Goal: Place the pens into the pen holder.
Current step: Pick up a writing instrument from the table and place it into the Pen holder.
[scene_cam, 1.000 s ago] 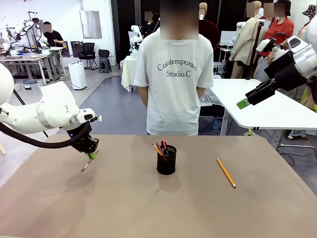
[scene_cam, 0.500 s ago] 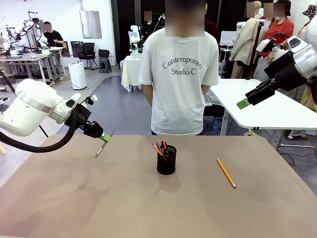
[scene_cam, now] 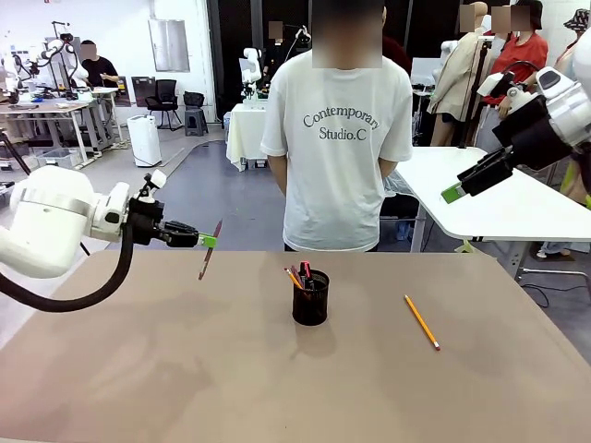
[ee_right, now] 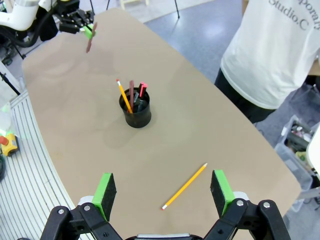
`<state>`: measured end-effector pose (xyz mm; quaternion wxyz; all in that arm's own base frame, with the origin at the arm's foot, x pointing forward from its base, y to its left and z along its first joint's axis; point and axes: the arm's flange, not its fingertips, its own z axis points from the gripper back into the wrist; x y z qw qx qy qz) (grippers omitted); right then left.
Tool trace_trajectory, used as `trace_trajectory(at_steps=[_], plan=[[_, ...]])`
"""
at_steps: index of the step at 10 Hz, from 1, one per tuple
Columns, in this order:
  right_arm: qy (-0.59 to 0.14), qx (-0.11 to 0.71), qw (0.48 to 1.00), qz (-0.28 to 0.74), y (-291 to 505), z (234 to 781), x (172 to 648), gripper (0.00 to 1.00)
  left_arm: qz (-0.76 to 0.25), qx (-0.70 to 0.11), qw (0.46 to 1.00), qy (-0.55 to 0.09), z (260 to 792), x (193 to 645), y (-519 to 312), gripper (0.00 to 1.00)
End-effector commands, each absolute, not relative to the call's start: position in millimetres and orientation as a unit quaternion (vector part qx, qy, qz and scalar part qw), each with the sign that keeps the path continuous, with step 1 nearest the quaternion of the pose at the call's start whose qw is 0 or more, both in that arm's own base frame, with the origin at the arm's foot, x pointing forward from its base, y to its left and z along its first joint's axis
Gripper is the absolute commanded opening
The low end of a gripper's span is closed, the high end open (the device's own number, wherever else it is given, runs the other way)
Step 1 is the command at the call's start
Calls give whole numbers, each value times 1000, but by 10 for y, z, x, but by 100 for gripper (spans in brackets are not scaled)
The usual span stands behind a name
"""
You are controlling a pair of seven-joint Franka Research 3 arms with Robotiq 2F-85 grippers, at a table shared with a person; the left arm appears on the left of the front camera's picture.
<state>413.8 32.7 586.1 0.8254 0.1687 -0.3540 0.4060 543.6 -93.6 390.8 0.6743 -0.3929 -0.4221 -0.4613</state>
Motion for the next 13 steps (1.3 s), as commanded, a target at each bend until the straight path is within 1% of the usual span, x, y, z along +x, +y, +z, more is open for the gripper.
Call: trace_trajectory(at_steps=[1, 2, 3, 4, 7, 8, 10, 11, 12, 13], plan=[[-357, 180, 825, 399, 340, 5870, 4139, 100, -470, -427, 633, -444, 3918, 5334, -843, 0], [-357, 180, 825, 399, 340, 5870, 4139, 100, -438, -474, 645, -409, 3969, 5383, -814, 0], [-357, 180, 825, 399, 340, 5870, 4139, 100, -414, -532, 669, -313, 3962, 5497, -806, 0], [-357, 180, 825, 399, 340, 5870, 4139, 100, -465, -430, 640, -434, 3965, 5367, -907, 0], [-357, 180, 825, 399, 340, 5870, 4139, 100, -465, -430, 640, -434, 3965, 5367, -907, 0], [-357, 180, 825, 399, 340, 5870, 4139, 100, -461, -449, 645, -412, 3953, 5404, -877, 0], [-357, 180, 825, 399, 340, 5870, 4139, 100, -455, -461, 608, -458, 3920, 5435, -1010, 0], [-357, 180, 825, 399, 340, 5870, 4139, 100, -443, -498, 580, -468, 3885, 5415, -1183, 0], [-357, 180, 825, 399, 340, 5870, 4139, 100, -462, -526, 544, -462, 3835, 5411, -1362, 0], [-357, 180, 825, 399, 340, 5870, 4139, 100, -476, -536, 517, -467, 3800, 5386, -1507, 0]])
